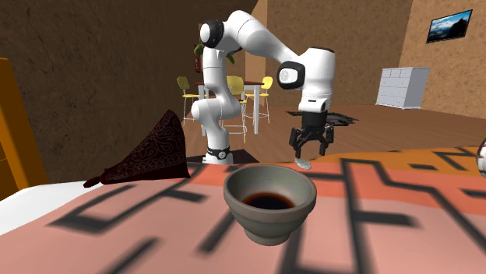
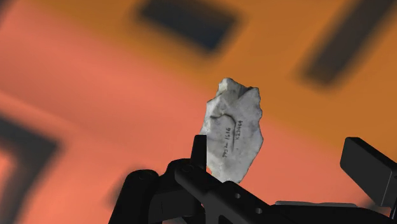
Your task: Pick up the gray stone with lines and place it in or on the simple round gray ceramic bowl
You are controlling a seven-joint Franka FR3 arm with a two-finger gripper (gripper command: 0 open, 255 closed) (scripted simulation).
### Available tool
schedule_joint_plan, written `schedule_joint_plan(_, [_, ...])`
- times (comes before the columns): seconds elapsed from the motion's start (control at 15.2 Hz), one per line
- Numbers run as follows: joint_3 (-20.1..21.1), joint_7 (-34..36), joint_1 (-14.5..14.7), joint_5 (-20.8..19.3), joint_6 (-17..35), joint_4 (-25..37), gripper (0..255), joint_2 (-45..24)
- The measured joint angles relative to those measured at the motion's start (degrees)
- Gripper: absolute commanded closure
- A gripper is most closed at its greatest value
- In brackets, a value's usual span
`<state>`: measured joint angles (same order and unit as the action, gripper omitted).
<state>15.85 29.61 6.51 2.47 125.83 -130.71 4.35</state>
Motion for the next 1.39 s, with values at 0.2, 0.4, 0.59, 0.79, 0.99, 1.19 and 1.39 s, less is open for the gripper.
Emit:
schedule_joint_plan(0.2, [0.0,0.0,0.0,0.0,0.0,0.0,255,0.0])
schedule_joint_plan(0.4, [0.0,0.0,0.0,0.0,0.0,0.0,255,0.0])
schedule_joint_plan(0.59, [0.0,0.0,0.0,0.0,0.0,0.0,255,0.0])
schedule_joint_plan(0.79, [-0.3,-2.4,0.0,0.6,0.9,-1.9,0,1.9])
schedule_joint_plan(0.99, [-2.7,-16.3,0.7,2.9,4.6,-8.1,0,9.0])
schedule_joint_plan(1.19, [-3.3,-19.7,1.0,3.4,7.2,-10.4,0,9.6])
schedule_joint_plan(1.39, [-3.2,-20.0,1.0,3.2,9.9,-11.5,0,8.1])
